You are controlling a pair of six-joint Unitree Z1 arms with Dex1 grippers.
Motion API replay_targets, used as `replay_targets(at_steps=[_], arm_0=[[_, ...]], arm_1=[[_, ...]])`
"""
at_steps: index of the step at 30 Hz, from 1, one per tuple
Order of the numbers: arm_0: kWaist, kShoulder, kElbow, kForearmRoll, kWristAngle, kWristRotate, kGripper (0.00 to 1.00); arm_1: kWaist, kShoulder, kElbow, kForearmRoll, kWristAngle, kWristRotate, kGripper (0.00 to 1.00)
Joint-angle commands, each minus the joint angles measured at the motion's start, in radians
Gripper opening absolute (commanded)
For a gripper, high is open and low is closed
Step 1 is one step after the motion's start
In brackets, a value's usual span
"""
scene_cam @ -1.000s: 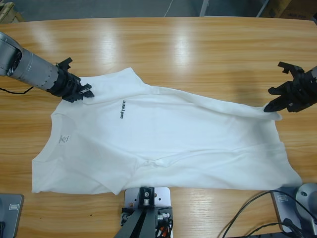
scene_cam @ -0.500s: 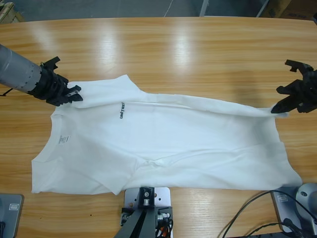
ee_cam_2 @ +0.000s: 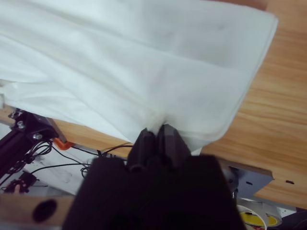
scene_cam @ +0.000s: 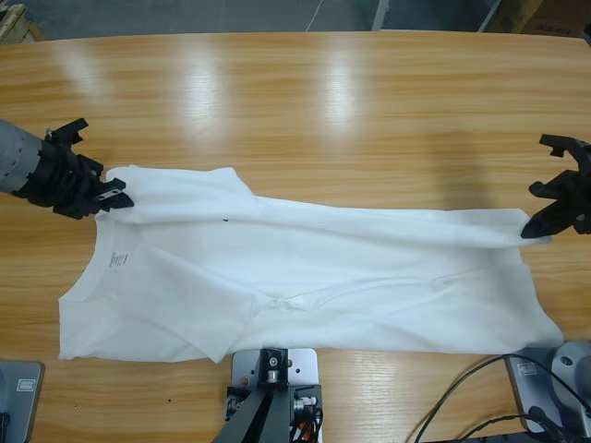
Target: Fold clothes
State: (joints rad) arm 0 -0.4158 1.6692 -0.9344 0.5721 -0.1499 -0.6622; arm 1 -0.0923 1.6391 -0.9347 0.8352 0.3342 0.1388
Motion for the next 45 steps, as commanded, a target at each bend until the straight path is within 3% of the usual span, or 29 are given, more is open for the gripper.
replay_targets(at_steps=[1, 14, 19, 30, 31, 32, 33, 41, 45], arm_0=[[-0.012, -0.085, 0.046, 0.070, -0.047, -0.008, 0.000], [-0.066, -0.106, 0.115, 0.097, -0.190, -0.010, 0.000], [-0.066, -0.104, 0.119, 0.128, -0.216, -0.008, 0.000], [-0.066, -0.127, 0.127, 0.212, -0.245, 0.001, 0.000], [-0.066, -0.128, 0.130, 0.217, -0.253, 0.007, 0.000], [-0.066, -0.128, 0.132, 0.218, -0.259, 0.011, 0.000], [-0.066, -0.128, 0.133, 0.218, -0.262, 0.013, 0.000], [-0.066, -0.120, 0.157, 0.218, -0.328, 0.042, 0.000], [-0.066, -0.124, 0.162, 0.218, -0.350, 0.057, 0.000]], arm_1=[[0.013, -0.010, -0.016, 0.046, -0.004, -0.004, 0.000], [0.034, 0.079, -0.061, 0.261, -0.037, -0.018, 0.000], [0.074, 0.149, -0.085, 0.295, -0.043, -0.021, 0.000], [0.077, 0.138, -0.082, 0.302, -0.058, -0.011, 0.000], [0.078, 0.132, -0.082, 0.306, -0.077, 0.004, 0.281], [0.082, 0.127, -0.081, 0.309, -0.092, 0.022, 0.901], [0.083, 0.121, -0.080, 0.312, -0.100, 0.031, 1.000], [0.114, 0.044, -0.070, 0.295, -0.173, 0.081, 1.000], [0.143, -0.052, -0.032, 0.163, -0.167, 0.110, 0.997]])
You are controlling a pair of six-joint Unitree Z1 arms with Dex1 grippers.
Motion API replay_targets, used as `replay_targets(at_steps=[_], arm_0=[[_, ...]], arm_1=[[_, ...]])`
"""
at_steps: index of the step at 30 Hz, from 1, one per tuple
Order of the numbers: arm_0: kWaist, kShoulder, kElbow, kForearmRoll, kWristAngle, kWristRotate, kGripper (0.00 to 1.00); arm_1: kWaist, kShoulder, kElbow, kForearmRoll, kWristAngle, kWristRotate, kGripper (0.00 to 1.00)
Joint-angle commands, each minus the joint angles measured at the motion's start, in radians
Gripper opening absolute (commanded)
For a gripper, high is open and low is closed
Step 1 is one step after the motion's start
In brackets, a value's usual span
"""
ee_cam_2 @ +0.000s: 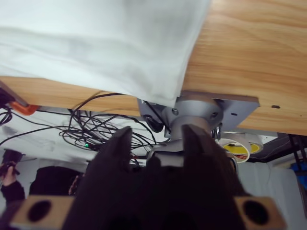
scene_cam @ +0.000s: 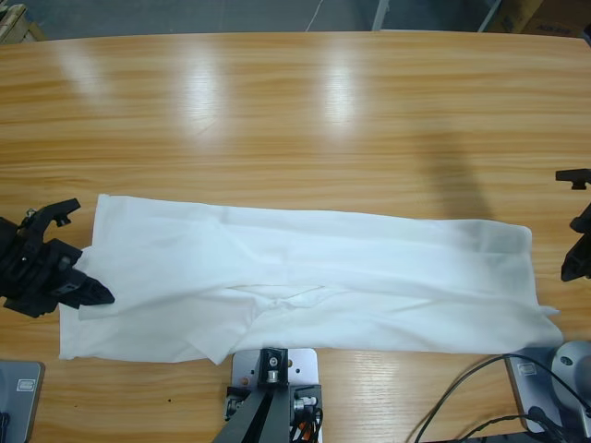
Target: Fold clothes
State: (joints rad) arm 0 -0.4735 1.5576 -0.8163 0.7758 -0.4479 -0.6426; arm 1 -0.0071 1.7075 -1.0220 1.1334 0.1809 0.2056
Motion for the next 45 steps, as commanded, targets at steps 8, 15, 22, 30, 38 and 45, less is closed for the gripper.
replay_targets(at_steps=[8, 15, 22, 30, 38, 45], arm_0=[[-0.009, -0.043, 0.009, 0.033, 0.033, 0.038, 0.737], [-0.033, -0.092, 0.056, 0.072, -0.051, 0.003, 0.793], [-0.033, -0.087, -0.131, 0.165, 0.083, 0.193, 0.803], [-0.035, 0.077, -0.147, 0.041, 0.292, 0.237, 0.884], [-0.311, 0.103, -0.101, -0.138, 0.456, 0.417, 0.945], [-0.559, 0.170, -0.124, -0.144, 0.469, 0.600, 0.950]], arm_1=[[0.077, -0.272, 0.104, -0.197, -0.016, 0.070, 0.993], [0.135, -0.273, 0.107, -0.206, -0.018, 0.070, 1.000], [0.279, -0.354, 0.148, -0.309, -0.011, 0.046, 1.000], [0.387, -0.344, 0.173, -0.384, -0.068, 0.088, 1.000], [0.559, -0.376, 0.287, -0.574, -0.148, 0.115, 1.000], [0.559, -0.349, 0.298, -0.599, -0.150, 0.121, 1.000]])
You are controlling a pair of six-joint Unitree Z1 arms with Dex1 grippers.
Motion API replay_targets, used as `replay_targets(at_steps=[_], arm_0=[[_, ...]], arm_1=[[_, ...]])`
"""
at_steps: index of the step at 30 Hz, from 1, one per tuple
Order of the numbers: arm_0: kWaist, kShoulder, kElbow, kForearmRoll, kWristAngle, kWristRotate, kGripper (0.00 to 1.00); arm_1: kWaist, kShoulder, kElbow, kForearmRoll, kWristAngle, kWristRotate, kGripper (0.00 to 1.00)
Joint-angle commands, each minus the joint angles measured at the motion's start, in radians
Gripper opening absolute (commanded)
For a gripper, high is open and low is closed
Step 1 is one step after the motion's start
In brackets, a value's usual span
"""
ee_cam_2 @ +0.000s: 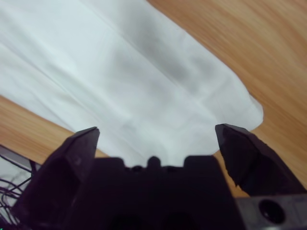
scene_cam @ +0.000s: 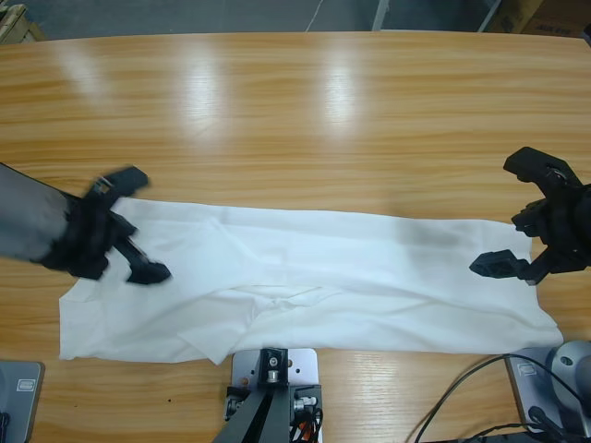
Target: Fold clothes
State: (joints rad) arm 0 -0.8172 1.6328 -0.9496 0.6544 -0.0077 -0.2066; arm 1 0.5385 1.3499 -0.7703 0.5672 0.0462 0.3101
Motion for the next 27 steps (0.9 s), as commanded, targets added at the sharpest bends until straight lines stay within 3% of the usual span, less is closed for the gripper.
replay_targets(at_steps=[1, 11, 17, 27], arm_0=[[-0.238, 0.103, 0.010, -0.022, 0.038, 0.192, 0.954], [-0.284, 0.347, -0.040, -0.027, 0.054, 0.338, 0.952], [-0.284, 0.393, -0.082, -0.029, 0.094, 0.355, 0.953], [-0.077, 0.424, -0.089, -0.038, 0.089, 0.250, 0.950]], arm_1=[[0.014, 0.014, 0.049, -0.041, -0.014, 0.014, 1.000], [0.014, 0.036, 0.059, -0.067, -0.007, -0.001, 1.000], [0.014, 0.037, 0.063, -0.070, -0.008, 0.000, 0.996], [0.014, 0.027, 0.069, -0.076, -0.011, 0.006, 0.996]])
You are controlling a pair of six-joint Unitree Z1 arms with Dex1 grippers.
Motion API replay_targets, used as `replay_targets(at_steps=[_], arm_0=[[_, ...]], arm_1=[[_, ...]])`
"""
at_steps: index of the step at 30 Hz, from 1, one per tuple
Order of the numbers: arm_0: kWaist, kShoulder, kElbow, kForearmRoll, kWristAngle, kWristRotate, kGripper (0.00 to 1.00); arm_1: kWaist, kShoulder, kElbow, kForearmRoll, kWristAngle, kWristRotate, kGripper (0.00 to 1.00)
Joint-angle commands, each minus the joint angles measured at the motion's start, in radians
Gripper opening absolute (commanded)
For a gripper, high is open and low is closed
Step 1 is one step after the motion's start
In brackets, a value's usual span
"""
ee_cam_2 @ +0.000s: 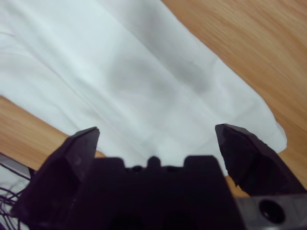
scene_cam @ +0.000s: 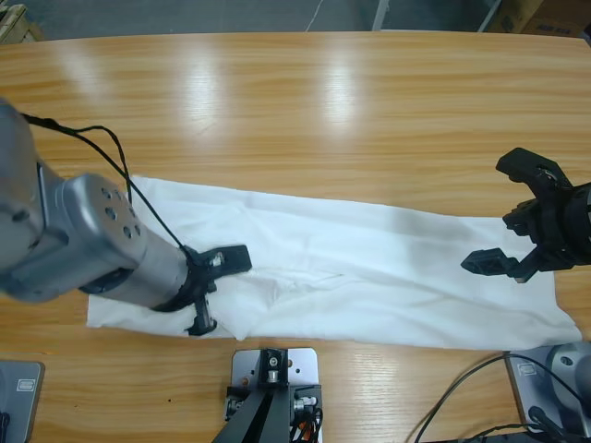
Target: Fold clothes
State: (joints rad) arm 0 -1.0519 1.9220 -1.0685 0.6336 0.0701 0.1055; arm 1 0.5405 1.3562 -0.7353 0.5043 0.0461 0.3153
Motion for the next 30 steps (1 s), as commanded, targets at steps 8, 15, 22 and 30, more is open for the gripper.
replay_targets(at_steps=[8, 15, 22, 30], arm_0=[[0.295, 0.135, 0.028, -0.017, -0.003, -0.102, 0.950], [0.401, 0.101, 0.033, -0.015, -0.017, -0.139, 0.950], [0.395, 0.080, 0.044, -0.016, -0.044, -0.133, 0.950], [0.374, 0.060, 0.043, -0.009, -0.050, -0.133, 0.945]], arm_1=[[0.012, 0.028, 0.038, -0.022, -0.014, 0.001, 0.996], [0.012, 0.075, 0.044, -0.063, -0.012, 0.001, 0.996], [0.012, 0.273, 0.017, -0.157, 0.024, -0.012, 0.991], [0.011, 0.474, -0.021, -0.246, -0.012, -0.034, 0.991]])
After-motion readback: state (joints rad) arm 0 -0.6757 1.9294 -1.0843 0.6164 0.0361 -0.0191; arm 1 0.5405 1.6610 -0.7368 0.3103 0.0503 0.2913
